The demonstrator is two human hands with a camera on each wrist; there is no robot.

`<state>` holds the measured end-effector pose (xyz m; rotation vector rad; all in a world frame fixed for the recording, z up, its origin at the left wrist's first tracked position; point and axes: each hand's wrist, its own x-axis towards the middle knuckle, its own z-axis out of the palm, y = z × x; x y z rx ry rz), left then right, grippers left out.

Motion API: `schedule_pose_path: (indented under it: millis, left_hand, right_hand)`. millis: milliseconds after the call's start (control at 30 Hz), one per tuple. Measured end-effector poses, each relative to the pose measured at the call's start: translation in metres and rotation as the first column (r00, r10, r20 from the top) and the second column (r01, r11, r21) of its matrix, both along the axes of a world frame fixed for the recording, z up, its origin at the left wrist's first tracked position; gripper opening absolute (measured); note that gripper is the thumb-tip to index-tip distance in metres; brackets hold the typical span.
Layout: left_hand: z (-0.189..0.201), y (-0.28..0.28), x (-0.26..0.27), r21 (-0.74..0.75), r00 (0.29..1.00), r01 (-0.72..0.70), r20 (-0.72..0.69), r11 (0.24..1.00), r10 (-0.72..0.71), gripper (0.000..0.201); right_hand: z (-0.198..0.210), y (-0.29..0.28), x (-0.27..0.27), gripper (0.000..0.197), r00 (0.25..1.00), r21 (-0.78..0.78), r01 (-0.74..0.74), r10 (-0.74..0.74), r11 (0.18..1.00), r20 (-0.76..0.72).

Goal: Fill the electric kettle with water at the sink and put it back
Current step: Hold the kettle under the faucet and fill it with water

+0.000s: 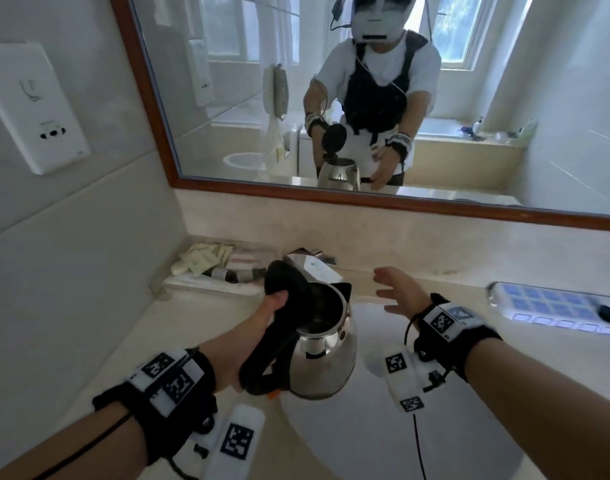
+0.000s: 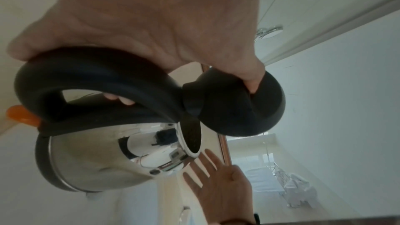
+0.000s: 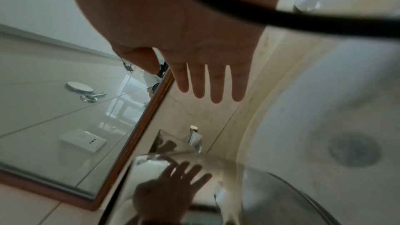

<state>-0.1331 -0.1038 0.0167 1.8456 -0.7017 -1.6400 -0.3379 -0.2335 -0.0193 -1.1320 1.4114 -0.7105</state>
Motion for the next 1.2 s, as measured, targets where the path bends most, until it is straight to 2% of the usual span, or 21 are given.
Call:
schedule_pose_path:
  millis: [67, 133, 233, 300, 400, 500, 567, 600, 767, 967, 1200]
  left_hand:
    - [-0.012, -0.004, -0.013, 0.037, 0.999, -0.025, -0.028, 0.999, 0.026, 0.065]
    - [-0.022, -0.008, -0.022, 0.068, 0.997, -0.062, -0.038, 0.996, 0.065, 0.060]
    - [-0.043, -0.015, -0.030, 0.085, 0.996, -0.090, -0.003, 0.992, 0.091, 0.056]
    - [-0.049, -0.018, -0.037, 0.098, 0.989, -0.134, -0.049, 0.986, 0.140, 0.057]
    - [-0.063, -0.025, -0.046, 0.119, 0.975, -0.191, -0.094, 0.974, 0.203, 0.057]
    - [-0.073, -0.034, -0.050, 0.116, 0.974, -0.224, -0.009, 0.968, 0.226, 0.057]
    - [-0.077, -0.037, -0.052, 0.131, 0.978, -0.208, 0.000, 0.969, 0.209, 0.056]
    - [-0.077, -0.038, -0.052, 0.142, 0.980, -0.197, -0.011, 0.970, 0.200, 0.057]
    - [-0.074, -0.047, -0.057, 0.133, 0.986, -0.164, 0.012, 0.978, 0.164, 0.057]
    - [-0.076, -0.057, -0.059, 0.126, 0.982, -0.187, 0.022, 0.974, 0.186, 0.054]
    - [-0.071, -0.065, -0.054, 0.110, 0.975, -0.222, 0.037, 0.969, 0.219, 0.054]
  right_hand:
    - [-0.002, -0.019, -0.006, 0.040, 0.998, -0.021, -0.034, 0.032, 0.999, -0.052]
    - [-0.007, -0.038, -0.007, 0.039, 0.985, -0.074, -0.129, 0.119, 0.989, -0.128]
    - [-0.015, -0.063, -0.005, 0.038, 0.940, -0.206, -0.279, 0.223, 0.938, -0.257]
    - [-0.020, -0.078, -0.001, 0.036, 0.901, -0.258, -0.361, 0.263, 0.896, -0.345]
    - [-0.026, -0.099, 0.005, 0.035, 0.771, -0.230, -0.515, 0.329, 0.826, -0.546]
    - [-0.032, -0.120, 0.015, 0.037, 0.578, -0.154, -0.665, 0.372, 0.731, -0.727]
    - [-0.039, -0.130, 0.020, 0.039, 0.469, -0.097, -0.740, 0.407, 0.666, -0.783]
    - [-0.043, -0.135, 0.022, 0.038, 0.446, -0.086, -0.762, 0.425, 0.641, -0.787]
    - [-0.062, -0.151, 0.026, 0.027, 0.430, -0.123, -0.820, 0.460, 0.558, -0.777]
    - [-0.072, -0.152, 0.030, 0.036, 0.447, -0.196, -0.828, 0.405, 0.526, -0.798]
    - [-0.078, -0.160, 0.033, 0.037, 0.491, -0.217, -0.817, 0.447, 0.535, -0.748]
